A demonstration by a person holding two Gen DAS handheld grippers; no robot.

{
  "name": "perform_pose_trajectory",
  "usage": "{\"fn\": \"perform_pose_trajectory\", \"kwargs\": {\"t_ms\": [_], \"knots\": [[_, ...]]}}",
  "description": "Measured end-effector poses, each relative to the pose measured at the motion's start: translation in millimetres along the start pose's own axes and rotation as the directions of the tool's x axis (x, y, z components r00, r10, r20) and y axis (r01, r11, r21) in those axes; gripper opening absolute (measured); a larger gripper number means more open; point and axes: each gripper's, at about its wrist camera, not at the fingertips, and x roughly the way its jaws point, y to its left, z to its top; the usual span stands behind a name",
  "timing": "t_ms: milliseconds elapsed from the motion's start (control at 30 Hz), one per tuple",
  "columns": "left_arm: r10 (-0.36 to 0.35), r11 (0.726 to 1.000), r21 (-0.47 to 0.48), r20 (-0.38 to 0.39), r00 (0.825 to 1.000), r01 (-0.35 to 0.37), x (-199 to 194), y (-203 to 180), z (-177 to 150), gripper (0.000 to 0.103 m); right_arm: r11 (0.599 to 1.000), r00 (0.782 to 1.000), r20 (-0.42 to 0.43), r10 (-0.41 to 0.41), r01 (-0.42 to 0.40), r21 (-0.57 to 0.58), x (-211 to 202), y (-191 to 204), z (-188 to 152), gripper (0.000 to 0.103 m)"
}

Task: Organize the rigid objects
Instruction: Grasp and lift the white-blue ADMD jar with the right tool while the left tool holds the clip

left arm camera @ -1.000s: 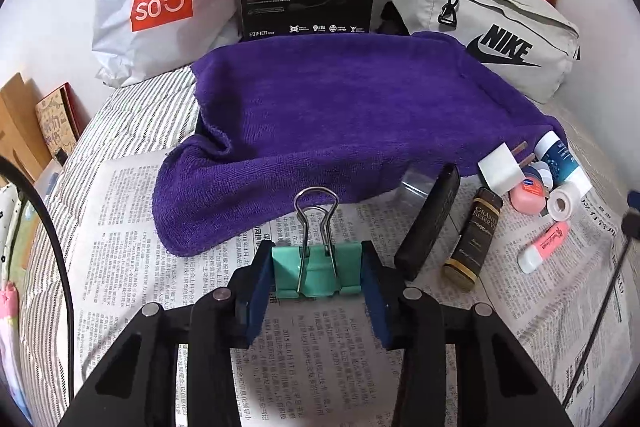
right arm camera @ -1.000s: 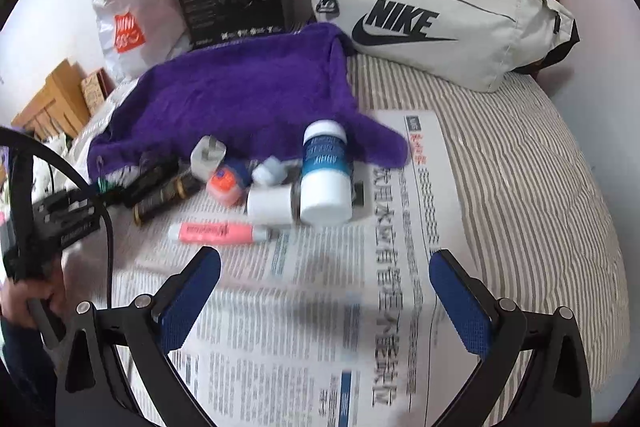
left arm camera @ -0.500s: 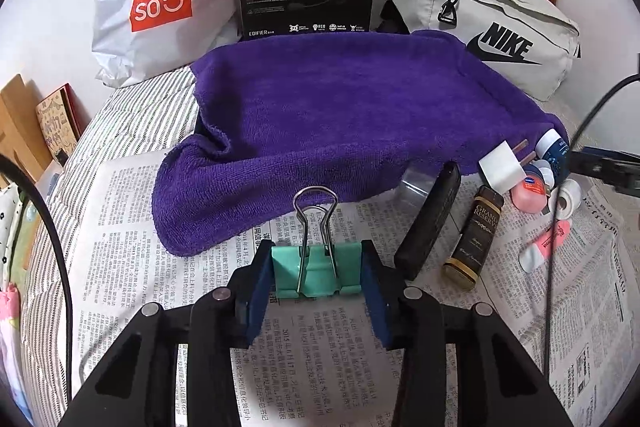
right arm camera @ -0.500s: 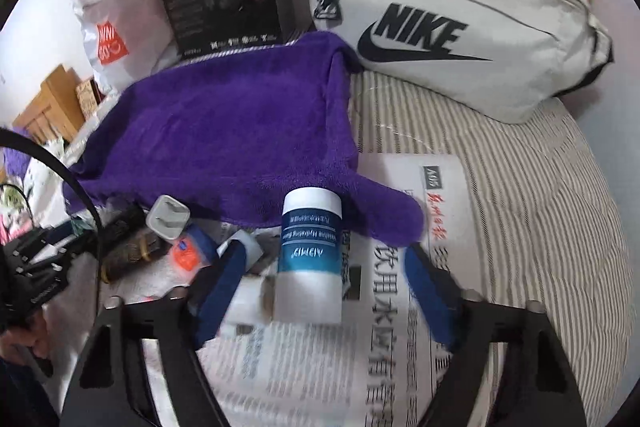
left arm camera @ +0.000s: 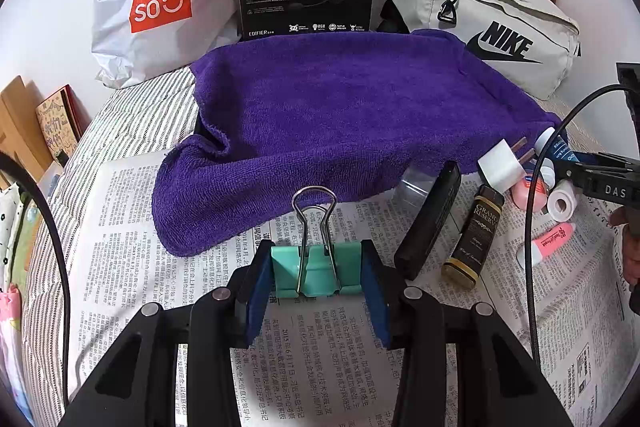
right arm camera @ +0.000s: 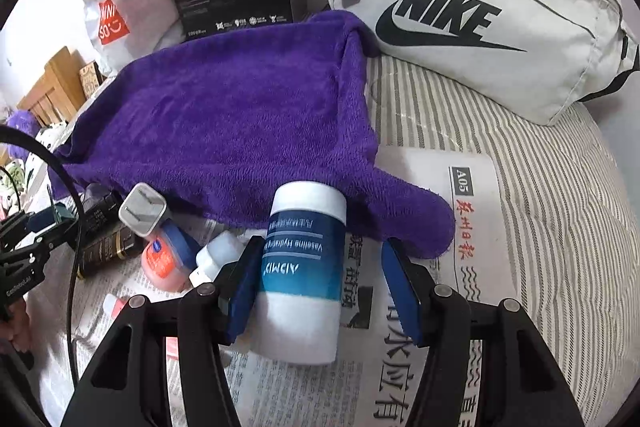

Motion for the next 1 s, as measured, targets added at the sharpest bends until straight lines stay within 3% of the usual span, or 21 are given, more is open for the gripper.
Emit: {"fn": "perform_pose_trajectory", "kwargs": {"t_ms": [167, 233, 300, 333, 833, 1000], "knots": [[-0.001, 1.0, -0.001, 0.0, 1.0, 0.001, 0.0, -0.2, 0.1, 0.04, 1.0, 0.999, 0.032, -0.005, 0.005, 0.008, 0.9, -0.1, -1.0, 0.061], [-0.001, 1.0, -0.001, 0.0, 1.0, 0.001, -0.1, 0.0, 0.2, 0.04, 0.997, 0.998, 0.026, -0.056, 0.058, -0.054, 2.2, 8.8, -1.9, 0.056], [-0.001, 1.0, -0.001, 0.0, 1.0, 0.001, 0.0, -0.1, 0.3, 0.04, 0.997, 0.999, 0.014, -0.034, 0.035, -0.073, 0.3, 11.9, -1.4, 0.04], [-0.002, 1.0, -0.001, 0.0, 1.0, 0.002, 0.0, -0.5, 0.1, 0.04, 0.997, 1.0, 0.006, -0.031, 0.031, -0.074, -0.4, 11.7, -1.5, 0.037], [-0.001, 1.0, -0.002, 0.0, 1.0, 0.001, -0.1, -0.4, 0.4, 0.04, 0.999, 0.999, -0.034, -0.012, 0.01, -0.035, -21.0, -2.2, -6.7, 0.037], [0.012, 1.0, 0.004, -0.034, 0.999, -0.012, -2.8, 1.7, 2.9, 0.04, 0.999, 1.0, -0.025, 0.002, -0.003, -0.045, -33.0, -1.9, -8.2, 0.036]]}}
